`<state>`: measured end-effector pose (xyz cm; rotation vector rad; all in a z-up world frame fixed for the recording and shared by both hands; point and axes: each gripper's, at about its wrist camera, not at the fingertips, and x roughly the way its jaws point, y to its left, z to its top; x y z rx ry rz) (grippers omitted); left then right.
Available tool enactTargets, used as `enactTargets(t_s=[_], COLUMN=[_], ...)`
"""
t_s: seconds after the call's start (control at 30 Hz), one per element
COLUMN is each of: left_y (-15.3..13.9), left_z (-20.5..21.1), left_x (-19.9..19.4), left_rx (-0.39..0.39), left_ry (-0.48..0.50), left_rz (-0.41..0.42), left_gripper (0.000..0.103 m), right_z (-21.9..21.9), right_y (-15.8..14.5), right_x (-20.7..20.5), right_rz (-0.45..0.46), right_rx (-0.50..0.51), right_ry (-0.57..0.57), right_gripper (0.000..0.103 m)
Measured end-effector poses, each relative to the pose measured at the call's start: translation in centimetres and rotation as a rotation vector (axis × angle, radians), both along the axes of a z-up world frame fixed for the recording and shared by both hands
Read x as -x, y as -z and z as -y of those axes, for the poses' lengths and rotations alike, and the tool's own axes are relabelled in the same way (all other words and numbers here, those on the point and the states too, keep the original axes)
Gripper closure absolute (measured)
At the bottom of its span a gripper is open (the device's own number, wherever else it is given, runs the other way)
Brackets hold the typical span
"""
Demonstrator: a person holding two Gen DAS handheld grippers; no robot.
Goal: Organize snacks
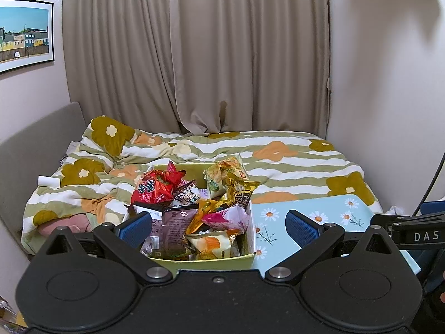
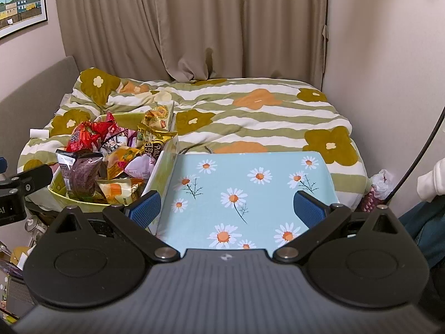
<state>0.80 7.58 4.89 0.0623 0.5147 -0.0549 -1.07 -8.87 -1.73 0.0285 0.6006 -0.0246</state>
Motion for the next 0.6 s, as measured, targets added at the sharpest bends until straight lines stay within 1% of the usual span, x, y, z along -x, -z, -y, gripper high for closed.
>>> enactTargets(t_s=[0.23,0.33,0.43,0.6], left_y=[0.01,-0.08,-0.05,-0.04], left_z=[-0.03,0.08,0.16,-0.03], left_x=[-0.1,0.05,-0.02,0.08], left_rx=[0.01,-0.005,-0.017,0.01], left_ry=[0.004,-0.015,-0.023,-0.012], left_rz=[-0.001,0.018,0.019,0.026], left_gripper=[0.0,0.0,0.0,0.0], right_z=[0.06,0.07,0.09,0.11], right_y=[-0.04,-0.05,-0.06,-0.07], right_x=[-0.1,-0.12,-0.15,-0.12], right_rz=[-0.001,-0.001,-0.001,-0.001], right_rx=[-0.001,-0.001,0.0,-0.002], right_ry=[0.0,0.0,-0.001,-0.001], right_gripper=[0.0,0.0,0.0,0.0])
